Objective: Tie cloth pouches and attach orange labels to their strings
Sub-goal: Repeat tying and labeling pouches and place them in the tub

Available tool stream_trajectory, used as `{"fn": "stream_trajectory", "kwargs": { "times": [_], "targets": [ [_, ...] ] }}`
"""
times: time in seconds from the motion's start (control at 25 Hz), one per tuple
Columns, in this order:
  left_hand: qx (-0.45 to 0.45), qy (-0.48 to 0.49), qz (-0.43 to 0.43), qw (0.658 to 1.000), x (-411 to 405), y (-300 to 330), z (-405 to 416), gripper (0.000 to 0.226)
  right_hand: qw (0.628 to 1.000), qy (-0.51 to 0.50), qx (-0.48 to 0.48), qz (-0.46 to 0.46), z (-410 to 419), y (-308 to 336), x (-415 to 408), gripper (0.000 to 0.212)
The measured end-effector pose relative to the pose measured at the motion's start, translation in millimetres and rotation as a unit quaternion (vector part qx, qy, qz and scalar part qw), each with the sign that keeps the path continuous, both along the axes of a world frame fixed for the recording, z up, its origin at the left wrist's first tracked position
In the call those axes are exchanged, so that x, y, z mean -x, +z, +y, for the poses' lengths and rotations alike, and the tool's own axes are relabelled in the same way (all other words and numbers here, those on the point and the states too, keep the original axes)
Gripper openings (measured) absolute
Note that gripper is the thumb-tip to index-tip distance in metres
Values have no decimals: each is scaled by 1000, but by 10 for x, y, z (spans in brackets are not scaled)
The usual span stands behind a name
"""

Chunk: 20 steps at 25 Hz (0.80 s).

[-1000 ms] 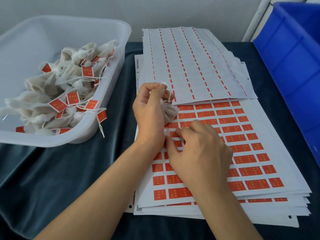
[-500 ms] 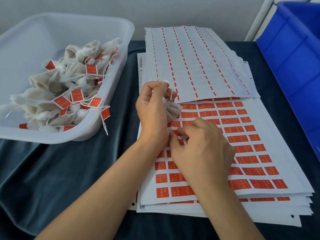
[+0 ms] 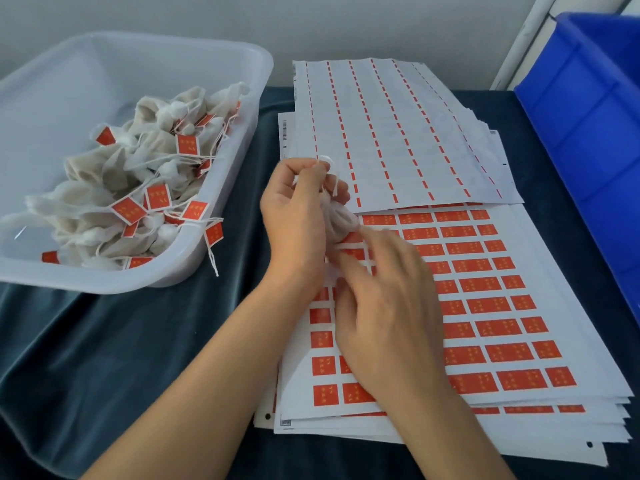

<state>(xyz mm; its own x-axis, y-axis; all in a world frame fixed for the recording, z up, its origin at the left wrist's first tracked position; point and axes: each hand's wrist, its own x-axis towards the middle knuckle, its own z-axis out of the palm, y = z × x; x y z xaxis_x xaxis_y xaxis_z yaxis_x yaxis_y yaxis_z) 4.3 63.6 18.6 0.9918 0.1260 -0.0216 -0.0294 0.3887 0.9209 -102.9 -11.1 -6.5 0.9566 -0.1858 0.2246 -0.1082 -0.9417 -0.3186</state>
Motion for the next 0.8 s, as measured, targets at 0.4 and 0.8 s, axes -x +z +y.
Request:
{"fn": "stream_trajectory", "kwargs": {
  "times": [0.4, 0.8],
  "targets": [
    [-88, 17, -25, 996, -19, -102, 30, 10, 969, 209, 18, 134, -621, 35, -333, 58],
    [-91, 14, -35, 995, -18, -128, 24, 10, 975, 212, -16, 66, -601, -31, -314, 55]
  ]
}}
